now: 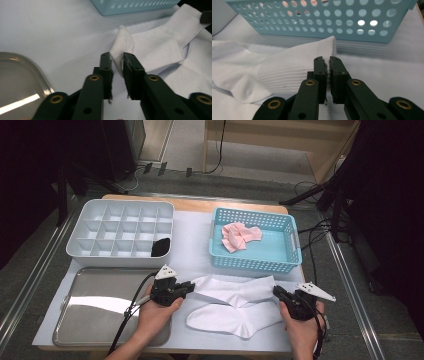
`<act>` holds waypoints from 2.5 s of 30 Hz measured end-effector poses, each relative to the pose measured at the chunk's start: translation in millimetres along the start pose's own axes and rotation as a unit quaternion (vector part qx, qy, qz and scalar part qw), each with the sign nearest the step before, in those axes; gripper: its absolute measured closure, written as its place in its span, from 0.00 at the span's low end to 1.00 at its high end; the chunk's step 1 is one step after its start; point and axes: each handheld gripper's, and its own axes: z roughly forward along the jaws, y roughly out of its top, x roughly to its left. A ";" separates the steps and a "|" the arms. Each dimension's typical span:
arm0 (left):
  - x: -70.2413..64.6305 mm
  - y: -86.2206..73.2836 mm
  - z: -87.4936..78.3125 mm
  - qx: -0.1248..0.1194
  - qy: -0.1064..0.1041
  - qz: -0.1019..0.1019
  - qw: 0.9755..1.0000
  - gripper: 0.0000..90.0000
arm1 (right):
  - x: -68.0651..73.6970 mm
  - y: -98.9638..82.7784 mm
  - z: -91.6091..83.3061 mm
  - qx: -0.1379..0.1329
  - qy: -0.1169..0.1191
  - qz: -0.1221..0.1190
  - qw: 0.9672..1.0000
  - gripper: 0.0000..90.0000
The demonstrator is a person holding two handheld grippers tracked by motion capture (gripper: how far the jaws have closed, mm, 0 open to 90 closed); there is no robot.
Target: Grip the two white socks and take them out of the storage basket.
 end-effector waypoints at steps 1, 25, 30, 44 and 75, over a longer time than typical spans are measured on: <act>1.7 -1.4 -1.2 -0.002 0.006 -0.005 1.000 0.81 | -1.7 -1.5 1.6 -0.004 -0.002 -0.004 1.000 0.87; -29.1 -38.2 -17.8 0.070 -0.046 0.065 0.994 0.97 | 4.8 -63.9 -39.7 0.022 -0.015 0.008 1.000 0.92; -26.5 -36.1 -19.1 0.077 -0.067 0.059 0.993 0.98 | -0.7 -61.7 -50.4 0.027 0.002 0.040 0.999 0.95; -23.1 -29.7 -20.5 0.044 -0.048 0.070 0.995 0.79 | -3.3 -54.1 -54.5 0.020 0.000 0.027 0.999 0.78; -13.8 11.3 4.0 0.000 0.021 0.068 0.997 0.98 | 4.0 -8.7 -2.6 -0.005 -0.020 -0.009 1.000 0.96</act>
